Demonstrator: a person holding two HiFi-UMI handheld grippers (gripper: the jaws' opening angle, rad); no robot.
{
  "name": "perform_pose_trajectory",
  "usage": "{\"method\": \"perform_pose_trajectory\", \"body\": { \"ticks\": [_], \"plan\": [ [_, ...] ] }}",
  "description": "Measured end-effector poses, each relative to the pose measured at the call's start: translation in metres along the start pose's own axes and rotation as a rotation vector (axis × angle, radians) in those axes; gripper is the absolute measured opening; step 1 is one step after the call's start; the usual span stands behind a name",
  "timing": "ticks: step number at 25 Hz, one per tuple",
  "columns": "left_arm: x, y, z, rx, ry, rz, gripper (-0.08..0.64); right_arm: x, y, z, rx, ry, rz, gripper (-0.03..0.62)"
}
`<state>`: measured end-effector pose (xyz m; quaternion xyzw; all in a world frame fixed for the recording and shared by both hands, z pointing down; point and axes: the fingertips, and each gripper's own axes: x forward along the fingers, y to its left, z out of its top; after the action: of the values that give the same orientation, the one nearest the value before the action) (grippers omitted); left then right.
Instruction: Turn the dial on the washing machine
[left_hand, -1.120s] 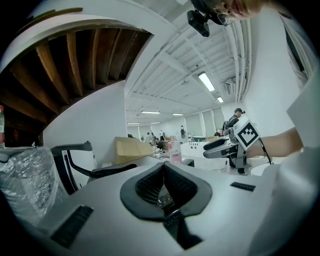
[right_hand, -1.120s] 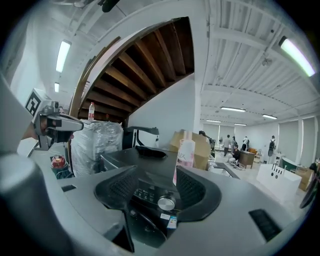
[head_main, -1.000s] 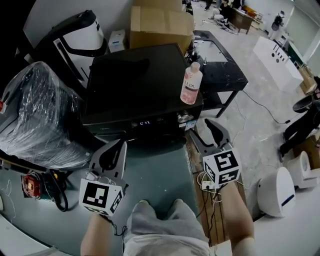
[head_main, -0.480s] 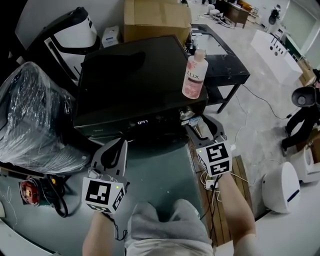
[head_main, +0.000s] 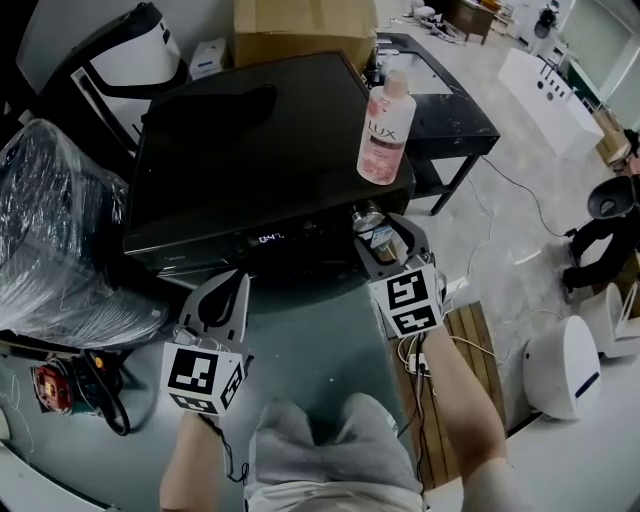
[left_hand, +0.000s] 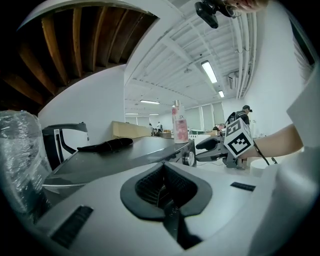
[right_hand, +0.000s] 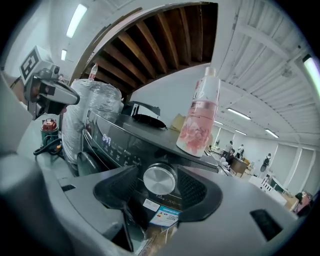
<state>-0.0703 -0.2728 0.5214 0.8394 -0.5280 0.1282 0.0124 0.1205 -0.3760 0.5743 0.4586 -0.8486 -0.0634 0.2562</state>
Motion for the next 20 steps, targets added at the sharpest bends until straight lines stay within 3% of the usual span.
{"method": "perform_pose_trajectory", "body": {
  "ticks": [11,20],
  "plan": [
    [0.018,-0.006,-0.021,-0.026,0.030,-0.033,0.020,0.026,0.004,-0.011,-0.188,0.039,-0.045,0.291],
    [0.024,-0.002,-0.030,-0.065,0.053,-0.041,0.020,0.029,-0.005,-0.013,-0.057,0.015,-0.099,0.250]
  ]
}}
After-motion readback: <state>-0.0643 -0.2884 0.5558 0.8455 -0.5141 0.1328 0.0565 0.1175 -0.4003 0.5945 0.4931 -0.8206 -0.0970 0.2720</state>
